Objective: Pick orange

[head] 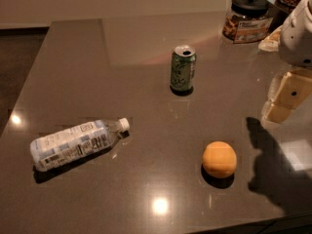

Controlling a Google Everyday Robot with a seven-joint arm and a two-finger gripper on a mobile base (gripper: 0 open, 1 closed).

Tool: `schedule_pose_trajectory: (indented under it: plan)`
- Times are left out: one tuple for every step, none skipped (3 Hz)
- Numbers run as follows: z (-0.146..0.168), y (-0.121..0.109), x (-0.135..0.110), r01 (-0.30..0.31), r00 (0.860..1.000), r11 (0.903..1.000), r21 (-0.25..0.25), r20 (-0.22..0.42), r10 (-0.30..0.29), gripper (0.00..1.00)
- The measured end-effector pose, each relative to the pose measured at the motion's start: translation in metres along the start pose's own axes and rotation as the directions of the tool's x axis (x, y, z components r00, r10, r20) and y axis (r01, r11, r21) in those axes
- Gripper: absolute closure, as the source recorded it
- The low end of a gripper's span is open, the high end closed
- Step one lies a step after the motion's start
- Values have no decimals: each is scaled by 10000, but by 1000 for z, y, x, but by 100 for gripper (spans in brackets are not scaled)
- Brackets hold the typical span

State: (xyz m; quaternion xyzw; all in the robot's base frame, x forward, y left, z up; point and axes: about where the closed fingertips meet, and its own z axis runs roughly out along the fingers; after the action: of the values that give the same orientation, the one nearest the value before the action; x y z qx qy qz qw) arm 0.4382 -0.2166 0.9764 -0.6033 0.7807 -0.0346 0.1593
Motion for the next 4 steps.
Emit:
schedule_pose_trajectory:
  plan:
    - [0, 0, 0, 0, 10000, 10000, 2, 1, 0, 0]
    - [10, 13, -1, 14, 9996, 9996, -272, 291, -6, 0]
    - [32, 41, -5, 337, 9946, 9951, -931, 1014, -242, 0]
    - [57, 82, -23, 1225, 9718, 9778, -1700, 2208, -834, 0]
